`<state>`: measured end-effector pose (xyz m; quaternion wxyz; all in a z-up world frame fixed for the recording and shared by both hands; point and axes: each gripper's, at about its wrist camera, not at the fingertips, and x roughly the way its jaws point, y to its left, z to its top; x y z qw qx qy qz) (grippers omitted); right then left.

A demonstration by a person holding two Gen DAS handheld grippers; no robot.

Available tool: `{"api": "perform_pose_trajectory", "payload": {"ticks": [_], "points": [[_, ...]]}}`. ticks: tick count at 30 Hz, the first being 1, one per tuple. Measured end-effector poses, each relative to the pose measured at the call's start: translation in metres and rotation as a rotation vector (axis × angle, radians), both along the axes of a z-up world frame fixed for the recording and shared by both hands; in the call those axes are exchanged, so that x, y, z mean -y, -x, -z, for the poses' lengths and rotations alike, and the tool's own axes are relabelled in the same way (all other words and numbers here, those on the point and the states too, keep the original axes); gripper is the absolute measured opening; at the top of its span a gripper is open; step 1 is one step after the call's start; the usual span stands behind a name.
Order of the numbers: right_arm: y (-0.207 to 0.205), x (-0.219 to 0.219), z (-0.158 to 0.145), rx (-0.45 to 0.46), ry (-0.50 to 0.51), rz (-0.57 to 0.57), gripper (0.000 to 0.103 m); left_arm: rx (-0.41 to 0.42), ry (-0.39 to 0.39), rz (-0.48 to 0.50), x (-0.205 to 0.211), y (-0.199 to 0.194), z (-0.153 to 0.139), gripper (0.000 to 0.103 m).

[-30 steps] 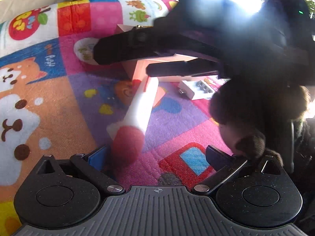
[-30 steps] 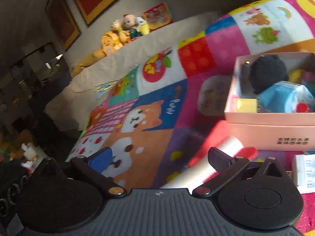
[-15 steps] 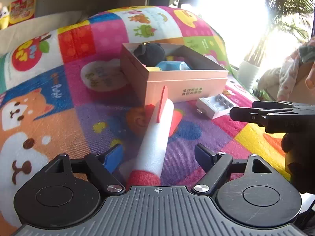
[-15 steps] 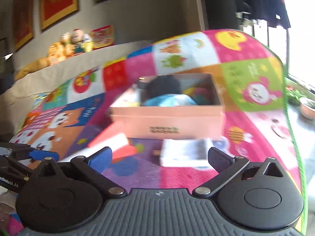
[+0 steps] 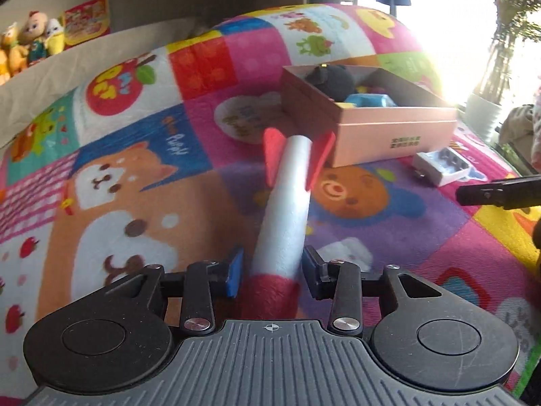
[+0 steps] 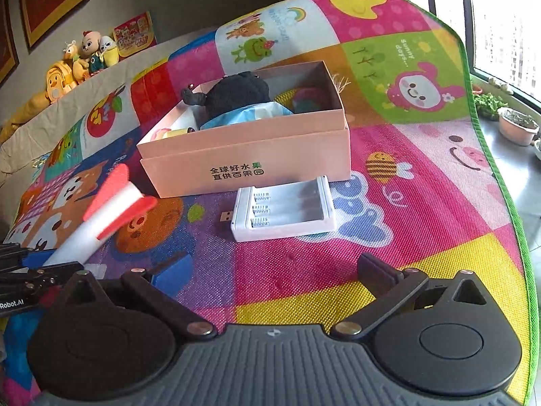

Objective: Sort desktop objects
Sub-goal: 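Hold the rocket pen in the left tool while the right grasps the battery holder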

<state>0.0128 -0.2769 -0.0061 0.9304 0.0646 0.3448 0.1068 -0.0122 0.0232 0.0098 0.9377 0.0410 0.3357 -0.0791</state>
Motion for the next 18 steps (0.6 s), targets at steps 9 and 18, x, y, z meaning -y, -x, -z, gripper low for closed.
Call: {"api": "perform_pose_trajectory", "payload": {"ticks": [9, 18], "points": [[-0.005, -0.013, -0.001, -0.027, 0.101, -0.033, 0.103, -0.040, 0.192, -0.001, 0.000, -0.010, 0.003, 0.099], [-0.040, -0.025, -0.011, 0.042, 0.179, -0.008, 0.103, -0.042, 0.208, -0.002, 0.001, -0.006, 0.006, 0.103]]}}
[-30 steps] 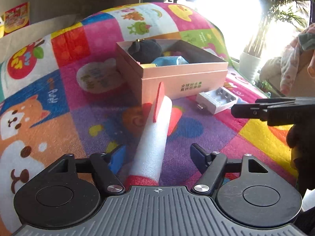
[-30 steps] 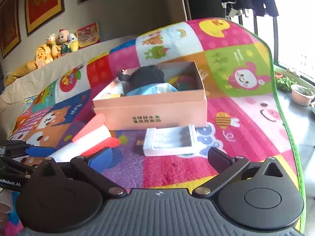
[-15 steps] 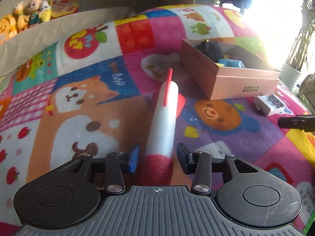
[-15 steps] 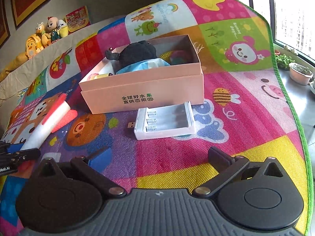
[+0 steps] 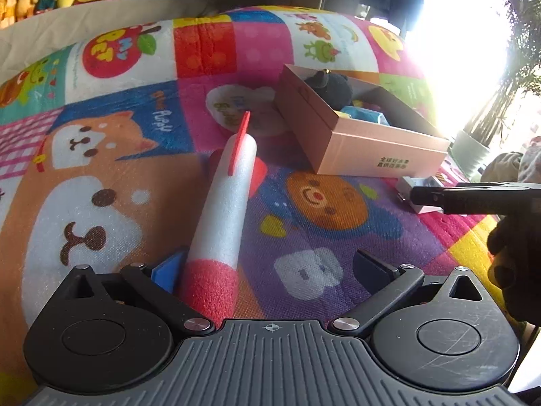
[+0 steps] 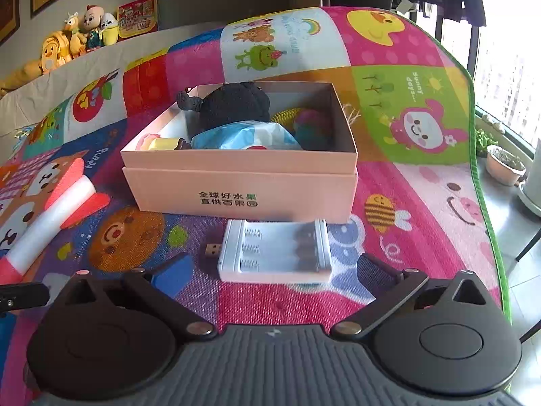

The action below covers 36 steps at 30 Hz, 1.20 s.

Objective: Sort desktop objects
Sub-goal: 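Hold the rocket pen in the left tool while the right grasps the battery holder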

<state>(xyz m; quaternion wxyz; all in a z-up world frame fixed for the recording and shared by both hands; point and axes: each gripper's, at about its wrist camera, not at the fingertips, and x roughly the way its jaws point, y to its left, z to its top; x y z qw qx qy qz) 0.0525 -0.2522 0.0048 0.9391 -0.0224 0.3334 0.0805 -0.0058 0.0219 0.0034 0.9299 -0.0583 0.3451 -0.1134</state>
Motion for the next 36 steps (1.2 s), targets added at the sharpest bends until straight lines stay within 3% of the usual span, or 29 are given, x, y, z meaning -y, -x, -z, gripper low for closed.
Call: {"api": "perform_pose_trajectory", "payload": {"ticks": [5, 12, 15, 19, 22, 23, 24, 26, 32, 34, 36], "points": [[-0.028, -0.012, 0.013, -0.080, 0.012, -0.011, 0.103, -0.003, -0.024, 0.003, 0.003, 0.001, 0.001, 0.103], [-0.025, -0.015, 0.013, -0.071, -0.008, -0.028, 0.102, -0.008, -0.030, 0.011, 0.003, 0.000, 0.001, 0.103], [-0.016, -0.018, 0.010, -0.056, 0.005, -0.054, 0.091, -0.002, -0.007, 0.013, -0.001, 0.001, 0.000, 0.103], [0.009, -0.014, 0.007, -0.069, -0.061, -0.096, 0.091, 0.006, 0.041, 0.000, -0.008, 0.004, -0.001, 0.103], [0.037, -0.009, 0.005, -0.071, -0.093, -0.131, 0.091, 0.002, 0.005, -0.033, -0.006, 0.003, -0.004, 0.103], [0.045, -0.007, 0.004, -0.070, -0.102, -0.139, 0.091, 0.006, -0.006, -0.034, -0.006, 0.002, -0.005, 0.099], [0.053, -0.006, 0.004, -0.068, -0.105, -0.146, 0.091, 0.007, -0.021, -0.036, -0.006, 0.000, -0.007, 0.081], [0.066, -0.006, 0.006, -0.052, -0.078, -0.149, 0.091, -0.013, -0.054, -0.040, -0.005, -0.007, -0.010, 0.067], [0.076, -0.013, 0.009, -0.015, -0.004, -0.153, 0.091, -0.029, -0.166, -0.029, 0.003, -0.027, -0.007, 0.073], [0.077, -0.013, 0.009, -0.018, -0.019, -0.155, 0.091, -0.024, -0.189, -0.026, 0.005, -0.029, -0.008, 0.071], [0.078, -0.013, 0.009, -0.016, -0.021, -0.152, 0.091, -0.023, -0.195, -0.025, 0.006, -0.028, -0.009, 0.060]]}}
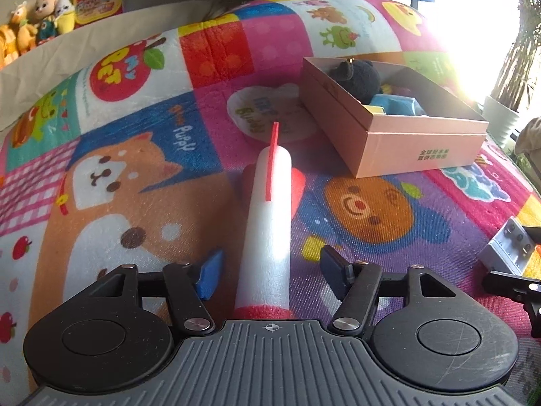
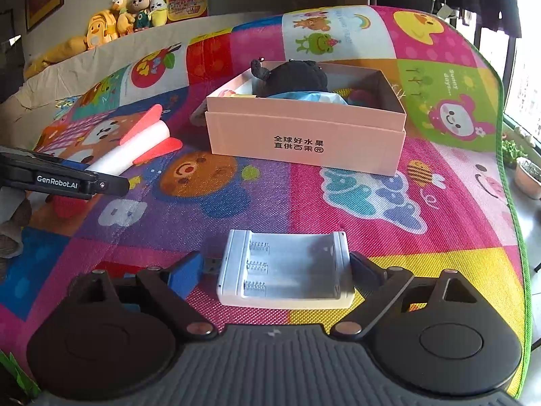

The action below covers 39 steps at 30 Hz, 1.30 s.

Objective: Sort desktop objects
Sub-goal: 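Hold the rocket pen in the left tool while the right grasps the battery holder, then lower the rocket pen into the pink box with the left tool while the right carries the battery holder there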

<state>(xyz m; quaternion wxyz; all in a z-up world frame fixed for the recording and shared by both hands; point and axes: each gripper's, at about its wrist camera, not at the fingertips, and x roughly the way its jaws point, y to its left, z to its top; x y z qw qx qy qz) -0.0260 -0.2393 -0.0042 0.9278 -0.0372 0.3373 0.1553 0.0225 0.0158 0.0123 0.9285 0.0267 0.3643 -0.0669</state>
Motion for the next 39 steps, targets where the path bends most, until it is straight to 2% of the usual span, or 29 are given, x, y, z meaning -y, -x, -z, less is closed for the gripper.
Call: {"api": "perform_pose_trajectory", "payload": {"ticks": [6, 9, 14, 19, 22, 25, 29, 31, 32, 34, 35, 36, 37, 39], "points": [[0.009, 0.006, -0.004, -0.001, -0.006, 0.005, 0.091, 0.006, -0.010, 0.016, 0.000, 0.012, -0.006, 0.032], [0.019, 0.010, -0.012, 0.022, -0.003, 0.001, 0.091, 0.031, -0.001, 0.041, 0.001, 0.029, -0.015, 0.032], [0.036, 0.024, -0.030, 0.089, 0.000, 0.019, 0.091, 0.118, 0.021, 0.098, 0.008, 0.068, -0.043, 0.032], [0.042, 0.046, -0.060, 0.176, -0.022, 0.067, 0.091, 0.196, 0.094, 0.156, 0.022, 0.070, -0.081, 0.032], [0.041, 0.060, -0.081, 0.226, -0.072, 0.088, 0.091, 0.225, 0.138, 0.212, 0.042, 0.042, -0.105, 0.032], [0.041, 0.070, -0.094, 0.279, -0.103, 0.115, 0.091, 0.190, 0.239, 0.241, 0.066, -0.009, -0.119, 0.032], [0.032, 0.078, -0.095, 0.297, -0.121, 0.146, 0.091, 0.109, 0.362, 0.231, 0.102, -0.083, -0.115, 0.032], [0.026, 0.083, -0.091, 0.280, -0.121, 0.155, 0.091, 0.036, 0.415, 0.218, 0.119, -0.123, -0.101, 0.032], [0.023, 0.085, -0.088, 0.272, -0.118, 0.159, 0.091, 0.010, 0.428, 0.205, 0.127, -0.139, -0.093, 0.033], [0.017, 0.088, -0.083, 0.256, -0.105, 0.166, 0.091, -0.021, 0.437, 0.206, 0.140, -0.163, -0.079, 0.042], [0.015, 0.089, -0.081, 0.249, -0.099, 0.171, 0.091, -0.028, 0.438, 0.204, 0.143, -0.169, -0.075, 0.057], [0.013, 0.091, -0.079, 0.243, -0.092, 0.177, 0.091, -0.025, 0.438, 0.203, 0.143, -0.173, -0.072, 0.067], [0.012, 0.093, -0.078, 0.239, -0.087, 0.181, 0.091, -0.014, 0.442, 0.204, 0.139, -0.171, -0.070, 0.071], [0.010, 0.097, -0.075, 0.233, -0.078, 0.187, 0.091, 0.015, 0.454, 0.206, 0.126, -0.162, -0.071, 0.088]]}}
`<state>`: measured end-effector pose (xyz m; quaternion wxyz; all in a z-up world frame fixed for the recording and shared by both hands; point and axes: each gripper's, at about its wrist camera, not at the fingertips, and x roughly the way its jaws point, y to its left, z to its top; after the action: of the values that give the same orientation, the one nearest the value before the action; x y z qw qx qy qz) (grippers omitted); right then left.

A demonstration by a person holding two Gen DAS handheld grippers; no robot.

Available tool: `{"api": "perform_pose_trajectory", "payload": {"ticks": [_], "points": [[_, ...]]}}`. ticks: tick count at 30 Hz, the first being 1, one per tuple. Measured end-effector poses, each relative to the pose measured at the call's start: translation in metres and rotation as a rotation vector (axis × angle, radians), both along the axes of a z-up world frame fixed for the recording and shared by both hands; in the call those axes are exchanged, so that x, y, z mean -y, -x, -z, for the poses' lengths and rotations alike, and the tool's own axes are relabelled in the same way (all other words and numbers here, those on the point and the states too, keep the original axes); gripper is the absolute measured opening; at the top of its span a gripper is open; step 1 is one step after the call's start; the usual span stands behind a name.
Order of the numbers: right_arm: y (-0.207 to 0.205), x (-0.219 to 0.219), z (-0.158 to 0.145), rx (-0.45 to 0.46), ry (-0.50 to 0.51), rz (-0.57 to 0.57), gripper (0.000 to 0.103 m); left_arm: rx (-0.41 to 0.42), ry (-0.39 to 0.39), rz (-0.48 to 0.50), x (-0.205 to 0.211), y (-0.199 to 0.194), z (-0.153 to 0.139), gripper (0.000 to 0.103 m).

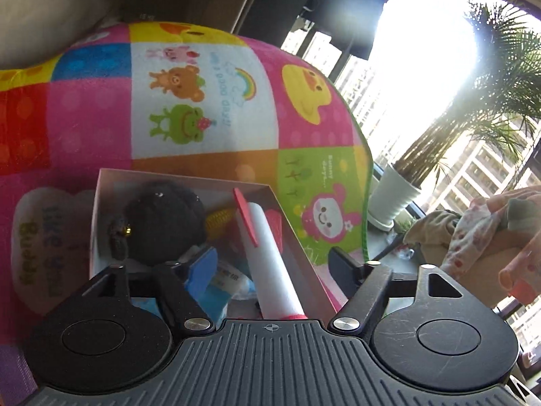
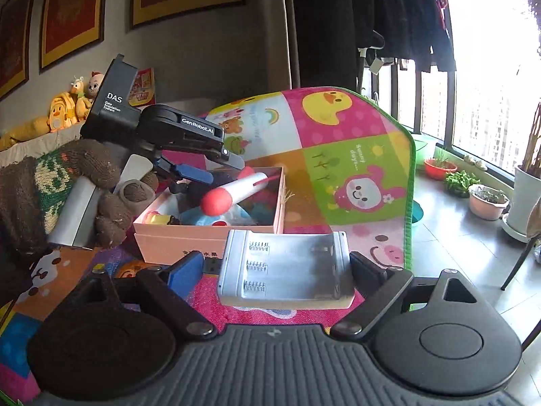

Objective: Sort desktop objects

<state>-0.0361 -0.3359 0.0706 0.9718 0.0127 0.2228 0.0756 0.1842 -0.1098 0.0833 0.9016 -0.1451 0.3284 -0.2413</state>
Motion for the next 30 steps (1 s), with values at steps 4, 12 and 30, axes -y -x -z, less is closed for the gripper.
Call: {"api": "perform_pose_trajectory", "payload": {"ticks": [4, 12, 30], "points": [[-0.007, 0.004, 0.005, -0.028, 0.006, 0.007, 0.091, 0.098, -0.063, -0.047, -0.032, 0.041, -0.005, 0.097], [-0.042, -0.022, -0.032, -0.008, -0.034, -0.083, 0.091, 0.263, -0.289, -0.075, -0.067, 0.136, 0.020, 0.101], [-0.191, -0.122, -0.048, -0.152, 0.142, -0.113, 0.065, 0.209, -0.041, -0.135, -0.122, 0.147, 0.059, 0.103]]}}
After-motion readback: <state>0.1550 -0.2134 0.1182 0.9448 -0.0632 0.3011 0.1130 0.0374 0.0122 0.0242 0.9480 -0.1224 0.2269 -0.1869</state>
